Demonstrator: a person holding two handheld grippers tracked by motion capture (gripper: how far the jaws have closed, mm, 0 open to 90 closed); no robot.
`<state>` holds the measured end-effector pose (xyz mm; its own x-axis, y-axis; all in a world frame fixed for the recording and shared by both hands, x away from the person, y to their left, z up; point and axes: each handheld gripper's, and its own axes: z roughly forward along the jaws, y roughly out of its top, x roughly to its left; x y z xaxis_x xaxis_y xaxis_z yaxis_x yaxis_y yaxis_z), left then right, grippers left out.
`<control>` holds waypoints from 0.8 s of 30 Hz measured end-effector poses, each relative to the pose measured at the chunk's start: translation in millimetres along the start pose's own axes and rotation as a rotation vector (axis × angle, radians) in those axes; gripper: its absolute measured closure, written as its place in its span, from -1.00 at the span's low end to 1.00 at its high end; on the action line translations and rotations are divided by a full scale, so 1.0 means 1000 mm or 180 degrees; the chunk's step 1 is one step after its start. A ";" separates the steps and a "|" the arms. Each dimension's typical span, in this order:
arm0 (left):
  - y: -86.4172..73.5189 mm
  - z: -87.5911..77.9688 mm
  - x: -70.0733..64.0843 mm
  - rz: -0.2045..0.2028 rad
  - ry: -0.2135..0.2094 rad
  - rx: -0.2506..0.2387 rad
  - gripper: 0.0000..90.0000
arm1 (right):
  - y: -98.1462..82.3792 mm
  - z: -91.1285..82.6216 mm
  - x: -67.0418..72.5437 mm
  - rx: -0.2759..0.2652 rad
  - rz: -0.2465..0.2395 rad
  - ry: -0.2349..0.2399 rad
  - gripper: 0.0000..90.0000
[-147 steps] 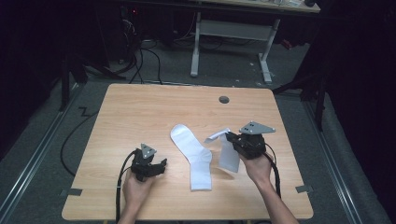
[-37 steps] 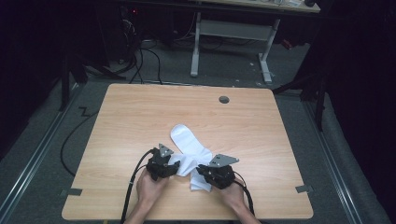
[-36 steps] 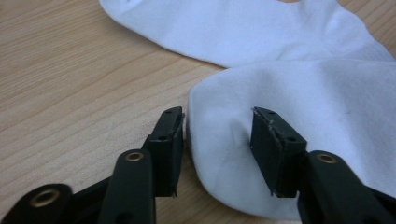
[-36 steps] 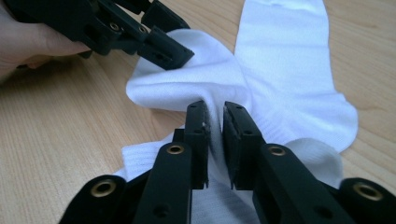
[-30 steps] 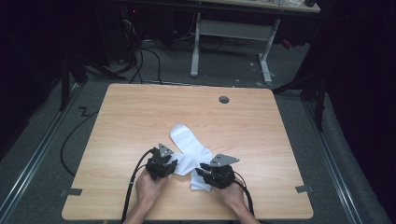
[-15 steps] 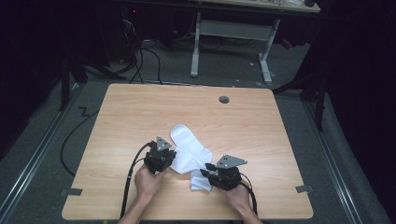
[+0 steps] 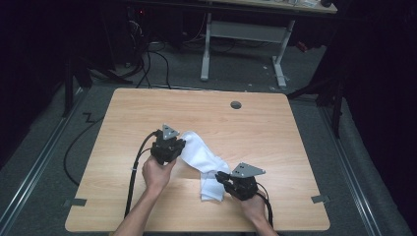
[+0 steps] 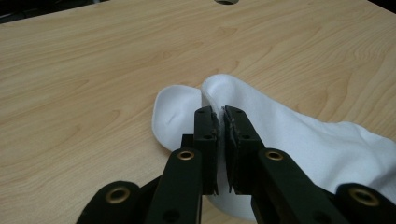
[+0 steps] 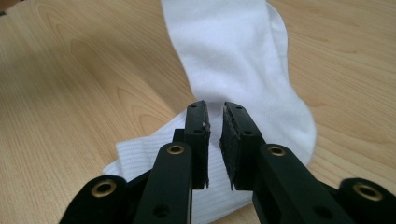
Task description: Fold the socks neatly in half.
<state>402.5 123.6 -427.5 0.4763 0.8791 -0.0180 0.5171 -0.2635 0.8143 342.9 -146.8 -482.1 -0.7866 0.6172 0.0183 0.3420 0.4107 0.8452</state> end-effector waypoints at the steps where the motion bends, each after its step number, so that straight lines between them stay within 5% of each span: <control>1: 0.001 0.001 0.001 -0.0005 0.0004 0.0001 0.87 | 0.000 0.001 0.000 0.0015 0.0001 -0.0002 0.77; 15: 0.001 0.013 0.000 0.0022 -0.0002 0.0041 0.86 | -0.004 0.040 -0.001 0.0425 0.0084 -0.0141 0.53; 24: 0.002 0.015 0.003 -0.0054 -0.0024 0.0021 0.86 | -0.002 0.043 0.002 0.0495 -0.0131 -0.0178 0.93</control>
<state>415.6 119.4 -434.8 0.4728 0.8804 -0.0362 0.5298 -0.2512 0.8100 362.3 -117.8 -506.9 -0.7732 0.6324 -0.0479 0.3890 0.5325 0.7518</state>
